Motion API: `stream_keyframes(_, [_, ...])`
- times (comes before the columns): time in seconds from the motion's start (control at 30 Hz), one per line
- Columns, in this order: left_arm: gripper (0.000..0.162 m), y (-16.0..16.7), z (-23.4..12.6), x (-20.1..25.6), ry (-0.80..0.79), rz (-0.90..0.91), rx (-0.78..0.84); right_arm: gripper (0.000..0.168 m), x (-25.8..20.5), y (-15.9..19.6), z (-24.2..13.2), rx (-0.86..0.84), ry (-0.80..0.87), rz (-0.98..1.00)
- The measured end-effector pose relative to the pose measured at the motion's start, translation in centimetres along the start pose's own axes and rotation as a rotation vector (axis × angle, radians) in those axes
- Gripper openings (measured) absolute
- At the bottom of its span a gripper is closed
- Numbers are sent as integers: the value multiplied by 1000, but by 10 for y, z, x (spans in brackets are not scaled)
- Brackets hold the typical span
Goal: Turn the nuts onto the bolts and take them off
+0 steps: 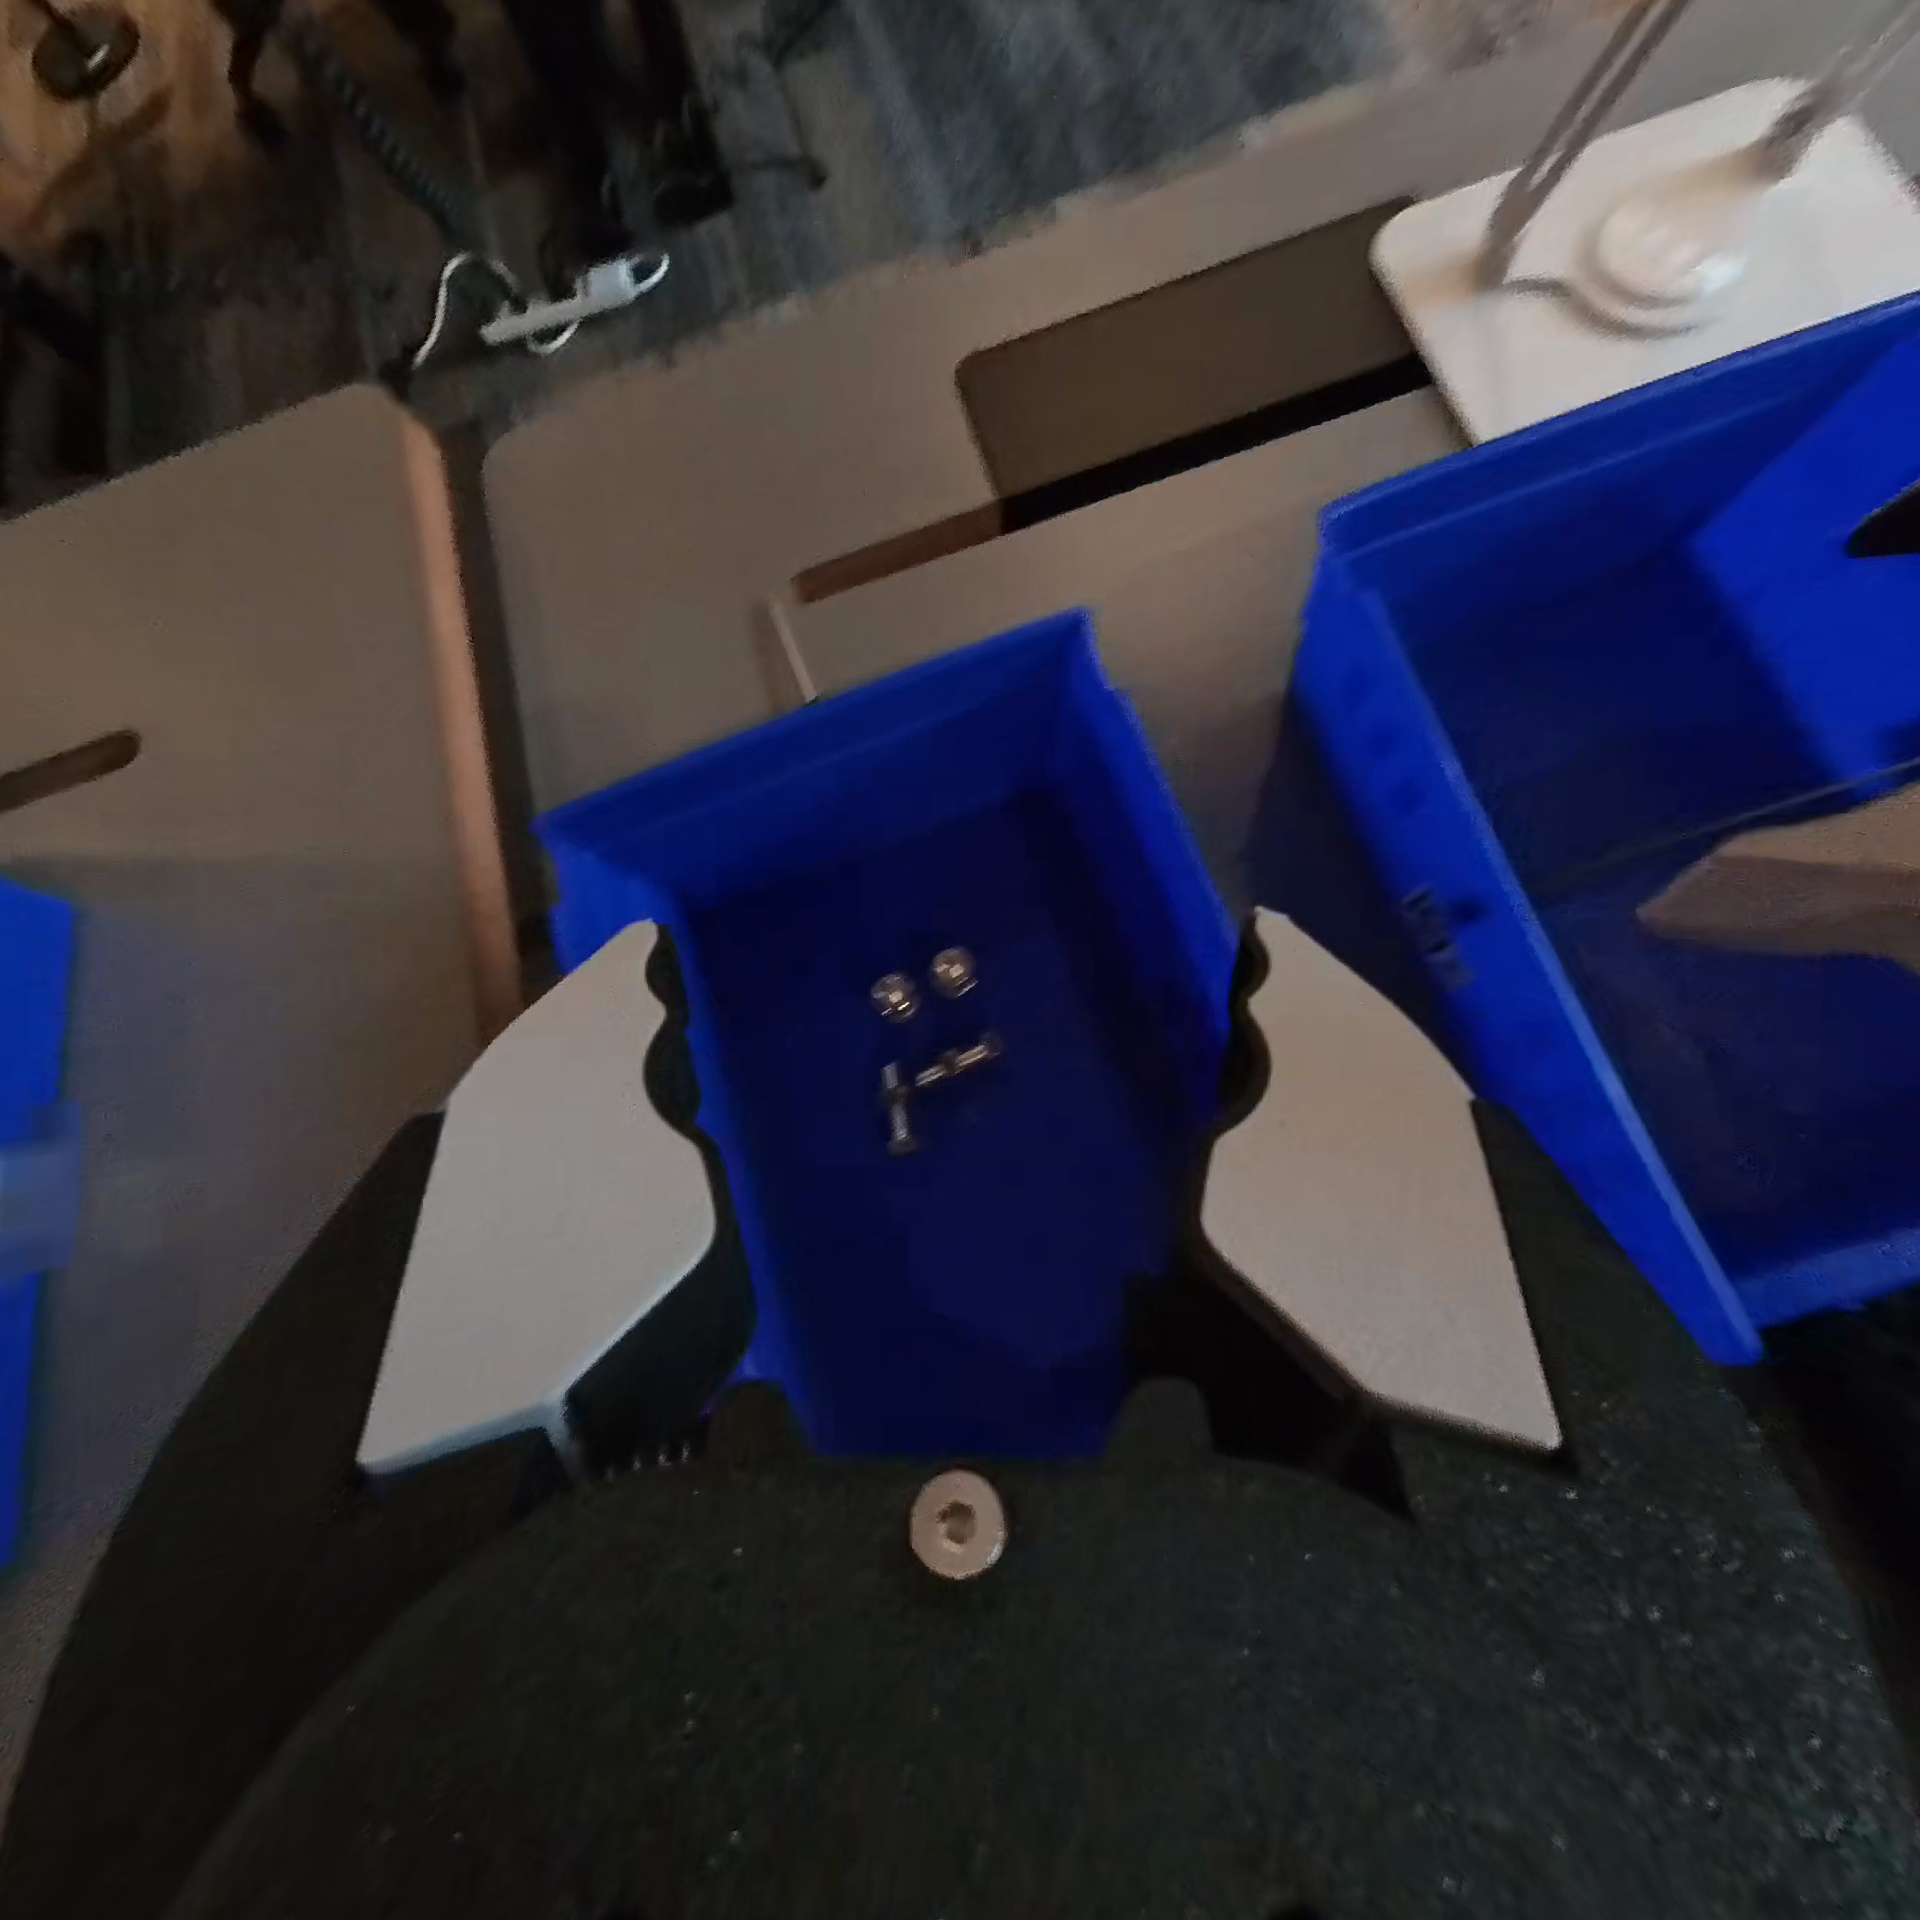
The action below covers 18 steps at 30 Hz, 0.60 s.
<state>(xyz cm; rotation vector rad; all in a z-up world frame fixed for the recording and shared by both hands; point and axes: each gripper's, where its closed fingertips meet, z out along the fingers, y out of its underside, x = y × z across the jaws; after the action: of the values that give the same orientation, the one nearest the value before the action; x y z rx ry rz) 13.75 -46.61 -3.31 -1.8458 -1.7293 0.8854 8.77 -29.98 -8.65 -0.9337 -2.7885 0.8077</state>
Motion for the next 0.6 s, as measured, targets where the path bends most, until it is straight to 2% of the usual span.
stream_keyframes(0.27, [95,-35,2,81,113,49,28,99,73,40,-33,40,2,136])
stream_keyframes(0.43, [90,-19,32,134,226,53,-67,97,107,70,-35,33,-9,195])
stream_keyframes(0.6, [82,7,73,167,284,36,-183,89,135,98,-29,18,-40,268])
